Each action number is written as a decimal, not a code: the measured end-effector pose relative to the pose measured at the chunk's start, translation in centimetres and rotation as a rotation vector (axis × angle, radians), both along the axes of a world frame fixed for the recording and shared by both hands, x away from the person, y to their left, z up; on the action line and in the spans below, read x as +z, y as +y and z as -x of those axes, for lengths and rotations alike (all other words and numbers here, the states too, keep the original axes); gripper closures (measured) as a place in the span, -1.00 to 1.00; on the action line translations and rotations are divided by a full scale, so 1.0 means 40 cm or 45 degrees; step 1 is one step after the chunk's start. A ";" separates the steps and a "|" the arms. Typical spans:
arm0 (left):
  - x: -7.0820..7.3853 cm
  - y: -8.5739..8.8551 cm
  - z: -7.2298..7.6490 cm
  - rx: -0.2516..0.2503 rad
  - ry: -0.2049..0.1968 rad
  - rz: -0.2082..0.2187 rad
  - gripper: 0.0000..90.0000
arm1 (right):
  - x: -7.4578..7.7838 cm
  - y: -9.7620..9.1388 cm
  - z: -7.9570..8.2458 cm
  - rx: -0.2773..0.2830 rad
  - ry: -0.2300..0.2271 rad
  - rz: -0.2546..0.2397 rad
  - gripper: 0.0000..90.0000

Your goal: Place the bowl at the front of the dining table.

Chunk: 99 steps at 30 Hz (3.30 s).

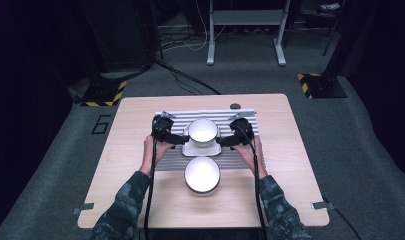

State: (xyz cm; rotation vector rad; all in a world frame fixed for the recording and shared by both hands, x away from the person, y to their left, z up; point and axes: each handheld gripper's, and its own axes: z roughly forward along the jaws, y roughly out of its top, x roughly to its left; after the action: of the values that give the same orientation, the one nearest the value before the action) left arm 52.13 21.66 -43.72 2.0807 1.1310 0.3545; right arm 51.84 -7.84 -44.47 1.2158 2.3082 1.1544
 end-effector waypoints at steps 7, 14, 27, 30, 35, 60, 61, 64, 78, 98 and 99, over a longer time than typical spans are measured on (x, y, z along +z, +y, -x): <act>-0.007 0.029 0.033 0.012 -0.014 0.020 -0.92 | 0.006 -0.023 0.031 -0.008 -0.018 0.018 -0.91; -0.003 0.063 0.058 0.022 -0.034 0.038 -0.93 | 0.008 -0.052 0.059 -0.021 -0.041 0.009 -0.91; -0.038 0.119 0.100 0.054 -0.008 0.041 -0.94 | -0.009 -0.111 0.109 -0.054 -0.048 0.032 -0.91; -0.048 0.137 0.112 0.066 -0.002 0.036 -0.94 | -0.018 -0.128 0.122 -0.064 -0.040 0.047 -0.91; -0.063 0.160 0.137 0.085 0.004 0.036 -0.94 | -0.028 -0.146 0.136 -0.075 -0.033 0.051 -0.91; -0.123 0.256 0.250 0.143 0.002 0.019 -0.94 | -0.083 -0.242 0.238 -0.153 -0.025 0.135 -0.90; -0.123 0.259 0.254 0.149 0.001 0.013 -0.94 | -0.087 -0.249 0.245 -0.161 -0.024 0.136 -0.90; -0.127 0.267 0.265 0.155 -0.004 0.015 -0.94 | -0.094 -0.261 0.257 -0.175 -0.025 0.136 -0.90; -0.150 0.306 0.319 0.198 -0.045 0.014 -0.95 | -0.119 -0.317 0.306 -0.246 -0.026 0.122 -0.89; -0.191 0.366 0.378 0.284 -0.064 0.033 -0.96 | -0.165 -0.377 0.364 -0.332 -0.006 0.116 -0.87; -0.195 0.372 0.381 0.289 -0.058 0.026 -0.96 | -0.170 -0.384 0.368 -0.339 -0.002 0.112 -0.87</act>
State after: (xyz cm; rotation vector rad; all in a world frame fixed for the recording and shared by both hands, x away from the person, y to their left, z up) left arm 36.90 36.55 -51.53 1.9208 1.3409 0.4940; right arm 37.12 -23.20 -51.28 1.4348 2.0919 0.9501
